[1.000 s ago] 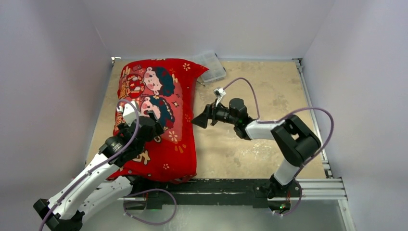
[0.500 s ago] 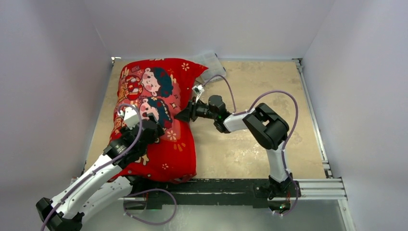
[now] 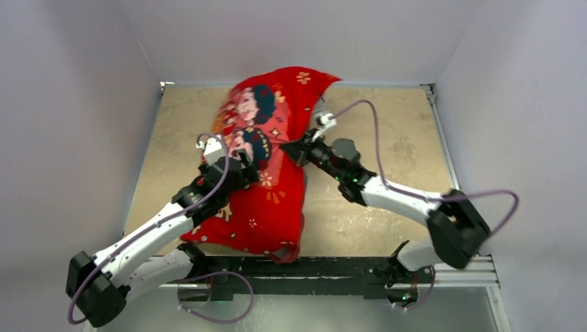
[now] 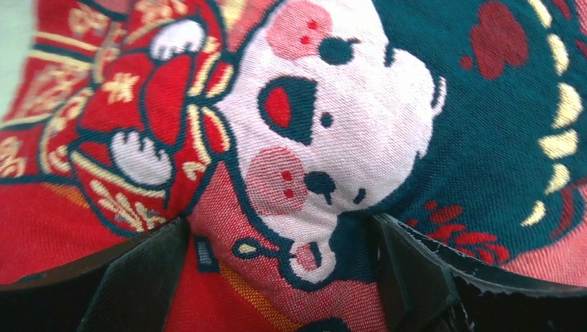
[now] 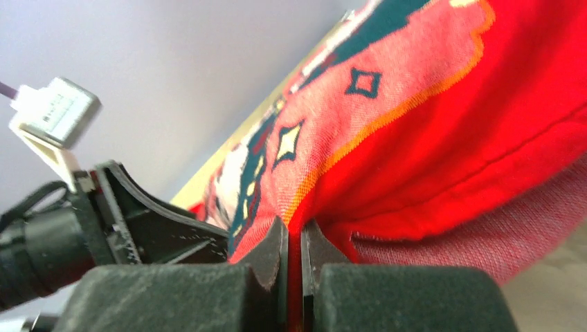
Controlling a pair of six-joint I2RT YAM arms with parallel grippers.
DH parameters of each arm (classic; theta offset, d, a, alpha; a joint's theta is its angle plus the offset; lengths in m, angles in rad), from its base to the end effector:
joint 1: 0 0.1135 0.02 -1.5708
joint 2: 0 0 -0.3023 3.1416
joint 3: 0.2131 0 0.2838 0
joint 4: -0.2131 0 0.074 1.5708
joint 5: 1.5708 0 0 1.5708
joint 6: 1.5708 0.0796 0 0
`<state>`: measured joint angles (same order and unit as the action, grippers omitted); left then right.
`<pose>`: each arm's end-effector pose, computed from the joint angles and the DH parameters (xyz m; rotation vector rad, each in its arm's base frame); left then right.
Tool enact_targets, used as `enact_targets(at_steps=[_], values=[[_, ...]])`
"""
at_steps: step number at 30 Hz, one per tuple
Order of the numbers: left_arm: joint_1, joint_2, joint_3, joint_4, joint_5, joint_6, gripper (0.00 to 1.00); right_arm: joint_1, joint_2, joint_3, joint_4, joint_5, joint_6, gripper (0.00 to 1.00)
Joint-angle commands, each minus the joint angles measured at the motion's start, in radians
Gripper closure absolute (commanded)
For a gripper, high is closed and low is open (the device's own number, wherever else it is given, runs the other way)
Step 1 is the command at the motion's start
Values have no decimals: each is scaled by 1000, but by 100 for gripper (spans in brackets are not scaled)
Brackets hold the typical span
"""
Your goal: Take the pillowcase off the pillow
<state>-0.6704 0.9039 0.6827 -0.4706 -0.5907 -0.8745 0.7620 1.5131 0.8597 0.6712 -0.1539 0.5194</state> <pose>0.2036 -0.1049 0.2594 -0.5168 2.0747 -0.2333 0.2896 0.2932 0.2971 -0.3306 1.6343 1.1143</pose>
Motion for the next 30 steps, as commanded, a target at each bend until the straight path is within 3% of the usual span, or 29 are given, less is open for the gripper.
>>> enact_targets(at_steps=[1,7,8,12,15,23,28,30], values=[[3,140,34,298,155,118,3,34,-298,-110,163,309,17,100],[0,239,93,405,237,122,3,49,-430,-308,54,372,121,100],[0,227,93,404,236,114,3,49,-433,-321,24,359,127,91],[0,129,95,281,170,52,3,49,-426,-296,-142,336,122,31],[1,16,97,122,102,-12,3,49,-438,-223,-284,378,90,3],[1,-314,111,-339,-62,-204,3,51,-446,12,-503,377,-61,1],[1,-356,88,-419,-43,-228,2,50,-349,141,-607,419,-82,1],[1,-349,54,-397,-17,-235,2,46,-315,172,-607,513,-78,1]])
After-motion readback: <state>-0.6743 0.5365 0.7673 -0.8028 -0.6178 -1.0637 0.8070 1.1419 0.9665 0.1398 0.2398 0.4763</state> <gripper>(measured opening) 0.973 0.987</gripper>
